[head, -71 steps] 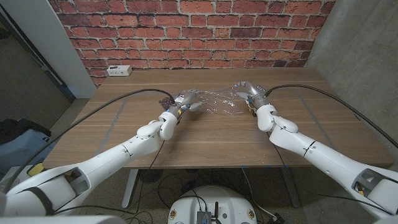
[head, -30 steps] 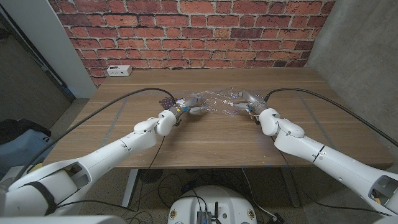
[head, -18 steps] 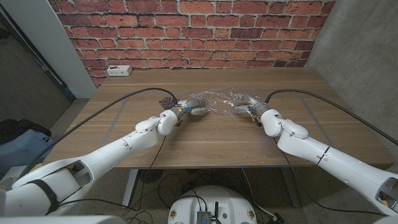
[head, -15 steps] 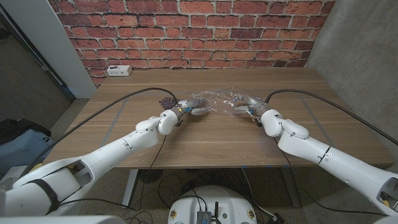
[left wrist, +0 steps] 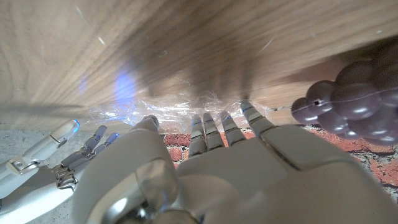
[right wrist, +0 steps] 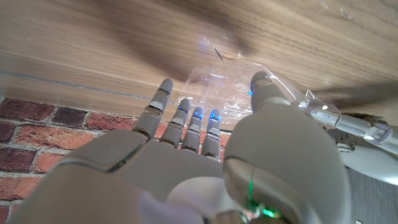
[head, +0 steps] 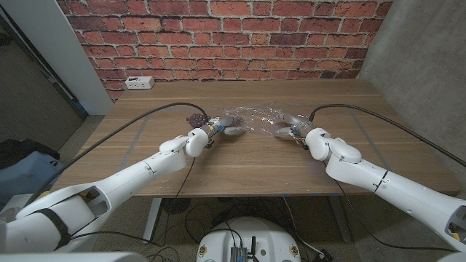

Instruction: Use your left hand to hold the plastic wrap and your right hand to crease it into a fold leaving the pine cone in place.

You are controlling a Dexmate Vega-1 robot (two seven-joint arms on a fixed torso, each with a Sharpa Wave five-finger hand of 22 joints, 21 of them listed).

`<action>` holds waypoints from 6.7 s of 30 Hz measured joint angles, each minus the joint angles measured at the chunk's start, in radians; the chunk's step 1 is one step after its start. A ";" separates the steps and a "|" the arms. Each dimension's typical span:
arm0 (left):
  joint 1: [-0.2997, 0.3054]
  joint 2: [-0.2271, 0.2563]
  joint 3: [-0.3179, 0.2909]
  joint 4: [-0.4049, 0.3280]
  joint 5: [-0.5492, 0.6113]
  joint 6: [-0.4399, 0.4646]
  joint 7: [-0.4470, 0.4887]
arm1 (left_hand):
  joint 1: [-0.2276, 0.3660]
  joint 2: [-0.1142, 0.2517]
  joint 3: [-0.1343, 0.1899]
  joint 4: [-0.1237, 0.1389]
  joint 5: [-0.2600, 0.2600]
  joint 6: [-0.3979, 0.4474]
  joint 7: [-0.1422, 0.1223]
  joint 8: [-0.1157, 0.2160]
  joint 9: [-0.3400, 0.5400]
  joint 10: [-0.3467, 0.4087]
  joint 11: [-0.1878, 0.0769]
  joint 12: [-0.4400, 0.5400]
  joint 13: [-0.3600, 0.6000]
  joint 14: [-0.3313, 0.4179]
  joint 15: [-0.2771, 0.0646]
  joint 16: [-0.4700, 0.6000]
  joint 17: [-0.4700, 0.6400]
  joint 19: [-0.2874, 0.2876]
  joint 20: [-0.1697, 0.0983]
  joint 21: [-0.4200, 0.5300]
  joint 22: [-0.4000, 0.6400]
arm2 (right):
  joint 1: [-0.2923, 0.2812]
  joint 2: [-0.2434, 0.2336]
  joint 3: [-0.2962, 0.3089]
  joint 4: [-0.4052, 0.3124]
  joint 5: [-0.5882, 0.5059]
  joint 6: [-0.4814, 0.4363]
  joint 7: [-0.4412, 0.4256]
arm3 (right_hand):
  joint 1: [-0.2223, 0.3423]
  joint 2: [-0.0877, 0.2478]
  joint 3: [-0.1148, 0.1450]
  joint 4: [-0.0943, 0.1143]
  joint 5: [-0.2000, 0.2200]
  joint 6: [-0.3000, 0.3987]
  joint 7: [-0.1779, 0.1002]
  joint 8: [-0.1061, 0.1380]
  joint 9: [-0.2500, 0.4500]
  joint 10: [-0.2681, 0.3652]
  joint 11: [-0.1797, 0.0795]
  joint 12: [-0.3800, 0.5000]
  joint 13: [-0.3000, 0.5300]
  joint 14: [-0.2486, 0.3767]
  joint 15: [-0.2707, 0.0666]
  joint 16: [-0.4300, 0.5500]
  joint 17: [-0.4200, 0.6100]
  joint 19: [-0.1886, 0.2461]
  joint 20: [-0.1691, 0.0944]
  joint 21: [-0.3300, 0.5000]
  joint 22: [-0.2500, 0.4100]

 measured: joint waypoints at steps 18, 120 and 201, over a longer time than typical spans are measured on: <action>-0.009 -0.001 0.001 0.004 -0.005 -0.016 -0.002 | -0.028 0.002 -0.005 0.012 0.000 0.000 0.000 0.005 0.000 -0.005 0.005 0.000 0.000 -0.004 0.004 0.004 0.000 -0.005 -0.005 0.000 0.000 | 0.049 0.022 -0.088 0.027 -0.200 -0.089 0.098 | 0.135 0.007 0.066 -0.039 0.029 -0.029 -0.031 0.016 0.000 -0.020 -0.012 0.010 -0.007 0.000 0.000 0.000 -0.009 0.011 -0.033 0.000 -0.002; -0.004 0.013 -0.013 0.011 -0.041 -0.016 -0.027 | -0.103 -0.018 -0.016 -0.006 0.023 0.079 0.021 0.023 -0.002 0.070 0.023 0.023 0.000 0.050 -0.007 0.011 -0.002 -0.002 0.009 -0.001 -0.007 | 0.333 0.330 -0.271 0.647 -0.487 0.465 -0.659 | 0.384 0.127 0.032 -0.012 -0.027 0.723 -0.054 0.201 0.007 0.576 -0.075 0.175 -0.011 0.481 -0.034 0.308 0.151 0.211 -0.150 0.124 0.014; -0.038 -0.016 0.017 0.048 -0.036 -0.036 -0.040 | -0.114 -0.018 -0.014 -0.022 0.023 0.071 0.022 0.012 -0.002 0.068 0.021 0.015 0.000 0.046 -0.004 0.007 -0.002 -0.002 0.013 -0.001 -0.007 | -0.035 0.051 0.017 0.064 -0.268 0.147 -0.157 | 0.050 0.077 -0.002 0.116 -0.027 0.436 -0.011 0.026 0.000 0.346 0.011 0.039 -0.002 0.294 -0.009 0.057 0.060 0.136 -0.064 0.134 0.002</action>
